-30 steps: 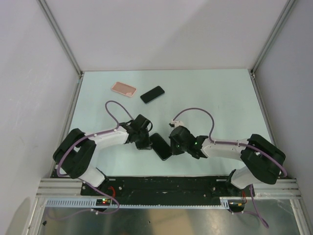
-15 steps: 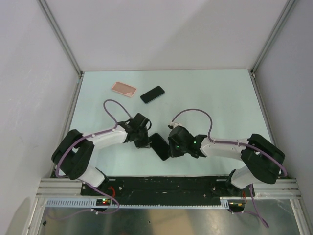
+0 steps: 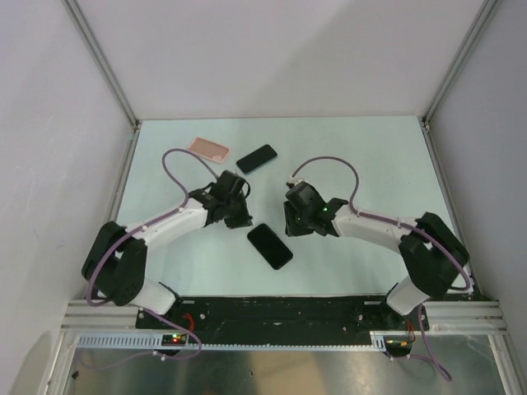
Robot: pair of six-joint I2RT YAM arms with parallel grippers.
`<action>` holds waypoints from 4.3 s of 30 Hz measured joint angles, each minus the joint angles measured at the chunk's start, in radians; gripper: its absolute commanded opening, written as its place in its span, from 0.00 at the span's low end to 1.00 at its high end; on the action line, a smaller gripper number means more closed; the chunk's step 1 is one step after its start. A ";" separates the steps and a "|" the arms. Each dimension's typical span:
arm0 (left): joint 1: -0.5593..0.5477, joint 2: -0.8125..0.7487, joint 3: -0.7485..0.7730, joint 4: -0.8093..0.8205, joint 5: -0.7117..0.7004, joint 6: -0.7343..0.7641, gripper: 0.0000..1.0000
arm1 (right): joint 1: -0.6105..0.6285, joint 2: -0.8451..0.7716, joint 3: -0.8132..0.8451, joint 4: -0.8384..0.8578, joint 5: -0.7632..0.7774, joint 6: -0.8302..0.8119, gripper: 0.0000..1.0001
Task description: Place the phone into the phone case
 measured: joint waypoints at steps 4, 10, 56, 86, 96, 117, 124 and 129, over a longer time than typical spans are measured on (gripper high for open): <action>0.012 0.080 0.084 0.003 0.010 0.012 0.04 | -0.003 0.109 0.055 0.009 -0.015 -0.031 0.35; 0.013 0.159 0.115 0.002 0.026 0.019 0.04 | -0.003 0.221 0.119 0.016 -0.042 -0.055 0.35; 0.107 0.168 0.043 0.018 0.053 0.039 0.03 | 0.068 0.441 0.417 0.016 -0.064 -0.065 0.32; 0.111 0.168 0.043 0.017 0.056 0.045 0.03 | 0.091 0.400 0.300 0.129 0.011 -0.057 0.33; 0.122 0.171 0.043 0.018 0.057 0.053 0.03 | 0.108 0.400 0.277 0.172 0.049 -0.055 0.32; 0.118 0.095 -0.043 0.022 0.077 0.053 0.05 | 0.072 0.359 0.294 0.032 0.051 -0.136 0.65; 0.073 0.089 -0.072 0.022 0.051 0.053 0.05 | 0.071 0.313 0.247 0.004 0.017 -0.170 0.70; 0.069 0.089 -0.072 0.023 0.043 0.053 0.04 | 0.072 0.251 0.177 0.014 -0.027 -0.185 0.77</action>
